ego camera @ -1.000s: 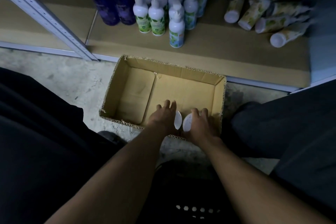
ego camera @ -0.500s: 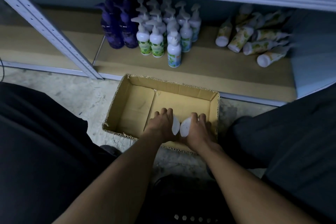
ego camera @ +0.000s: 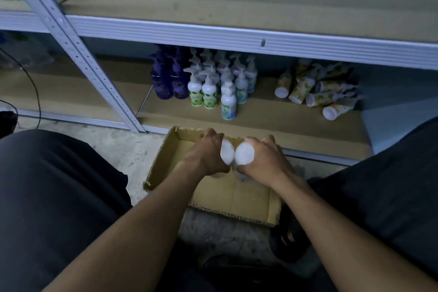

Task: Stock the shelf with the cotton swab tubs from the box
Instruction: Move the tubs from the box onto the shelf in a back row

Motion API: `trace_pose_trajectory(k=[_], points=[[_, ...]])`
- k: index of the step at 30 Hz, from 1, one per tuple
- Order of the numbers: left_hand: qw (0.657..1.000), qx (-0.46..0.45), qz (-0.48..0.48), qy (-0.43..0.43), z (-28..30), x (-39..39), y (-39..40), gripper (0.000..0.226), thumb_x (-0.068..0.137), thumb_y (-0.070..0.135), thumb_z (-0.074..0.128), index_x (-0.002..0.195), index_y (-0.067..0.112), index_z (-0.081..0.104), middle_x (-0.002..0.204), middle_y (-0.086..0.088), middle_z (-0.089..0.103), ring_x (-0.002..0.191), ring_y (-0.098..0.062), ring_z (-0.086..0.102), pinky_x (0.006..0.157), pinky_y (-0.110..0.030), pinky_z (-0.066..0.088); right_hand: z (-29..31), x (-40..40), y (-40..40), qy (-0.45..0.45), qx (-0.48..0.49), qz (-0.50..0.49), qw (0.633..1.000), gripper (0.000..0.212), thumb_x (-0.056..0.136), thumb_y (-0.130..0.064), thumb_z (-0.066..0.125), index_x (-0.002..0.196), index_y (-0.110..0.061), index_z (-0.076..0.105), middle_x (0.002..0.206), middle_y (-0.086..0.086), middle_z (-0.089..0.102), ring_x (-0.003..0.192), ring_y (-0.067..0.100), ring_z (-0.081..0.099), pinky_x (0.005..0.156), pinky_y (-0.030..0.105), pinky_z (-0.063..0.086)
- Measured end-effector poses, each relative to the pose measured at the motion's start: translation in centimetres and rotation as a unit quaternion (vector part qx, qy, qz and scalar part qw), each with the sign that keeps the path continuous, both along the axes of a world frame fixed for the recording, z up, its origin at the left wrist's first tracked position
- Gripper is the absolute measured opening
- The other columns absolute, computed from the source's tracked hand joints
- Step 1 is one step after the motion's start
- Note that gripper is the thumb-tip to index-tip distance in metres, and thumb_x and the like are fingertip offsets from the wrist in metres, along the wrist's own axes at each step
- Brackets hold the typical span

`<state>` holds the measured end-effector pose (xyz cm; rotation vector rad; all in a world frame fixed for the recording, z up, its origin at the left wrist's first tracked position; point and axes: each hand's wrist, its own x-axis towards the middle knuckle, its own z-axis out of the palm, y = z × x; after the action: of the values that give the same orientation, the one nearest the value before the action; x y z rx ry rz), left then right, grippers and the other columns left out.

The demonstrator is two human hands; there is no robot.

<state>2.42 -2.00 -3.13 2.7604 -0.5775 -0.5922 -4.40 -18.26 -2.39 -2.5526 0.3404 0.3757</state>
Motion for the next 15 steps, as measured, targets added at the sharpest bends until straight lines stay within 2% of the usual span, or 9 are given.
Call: trace_pose_trajectory(k=[5,7,9,11,13,15], points=[[0.997,-0.035,-0.03,-0.064,7.2,0.9,0.4,0.055,0.067,0.038,0.079,0.112,0.011,0.064,0.113,-0.01,0.063,0.112,-0.027,0.057,0.09,-0.038,0.05,6.5,0.7,-1.4,-0.072,-0.01,0.03,0.997,0.083,0.072,-0.051,0.075,0.147,-0.038,0.042,0.136,0.004,0.04,0.128,0.026,0.044,0.099,0.035,0.045],[0.995,-0.049,-0.04,-0.08,9.9,1.0,0.6,0.054,0.063,0.044,0.075,0.102,0.008,0.066,0.107,-0.009,0.066,0.106,-0.029,0.06,0.083,-0.04,0.052,9.0,1.0,-1.8,-0.104,-0.02,0.041,0.993,0.083,0.072,-0.052,0.075,0.147,-0.037,0.044,0.136,0.004,0.042,0.128,0.023,0.044,0.098,0.033,0.044],[0.993,-0.06,-0.035,-0.095,12.6,1.1,0.8,0.059,0.064,0.047,0.077,0.106,0.008,0.065,0.108,-0.007,0.065,0.104,-0.028,0.06,0.082,-0.04,0.053,11.9,1.2,-2.0,-0.138,-0.034,0.047,0.989,0.082,0.071,-0.054,0.075,0.146,-0.037,0.046,0.135,0.001,0.044,0.127,0.019,0.046,0.097,0.034,0.045],[0.99,-0.066,-0.028,-0.118,15.6,1.3,0.9,0.065,0.066,0.05,0.079,0.117,0.012,0.064,0.116,-0.003,0.064,0.106,-0.024,0.06,0.087,-0.042,0.053,15.2,1.3,-2.4,-0.166,-0.052,0.058,0.983,0.077,0.072,-0.053,0.074,0.143,-0.039,0.05,0.135,0.0,0.047,0.126,0.017,0.047,0.094,0.032,0.045],[0.987,-0.069,-0.039,-0.139,18.9,1.6,0.8,0.062,0.064,0.058,0.076,0.113,0.021,0.066,0.113,0.002,0.066,0.103,-0.022,0.061,0.086,-0.041,0.053,18.9,1.4,-2.8,-0.193,-0.075,0.074,0.975,0.068,0.074,-0.048,0.075,0.138,-0.037,0.056,0.133,0.002,0.052,0.125,0.019,0.047,0.088,0.029,0.041],[0.983,-0.062,-0.047,-0.167,22.1,2.1,0.5,0.056,0.063,0.06,0.075,0.103,0.022,0.067,0.104,0.003,0.068,0.1,-0.023,0.062,0.082,-0.038,0.052,22.3,1.8,-3.1,-0.227,-0.085,0.078,0.967,0.061,0.072,-0.046,0.077,0.131,-0.035,0.063,0.131,0.004,0.058,0.123,0.021,0.05,0.087,0.028,0.044]])
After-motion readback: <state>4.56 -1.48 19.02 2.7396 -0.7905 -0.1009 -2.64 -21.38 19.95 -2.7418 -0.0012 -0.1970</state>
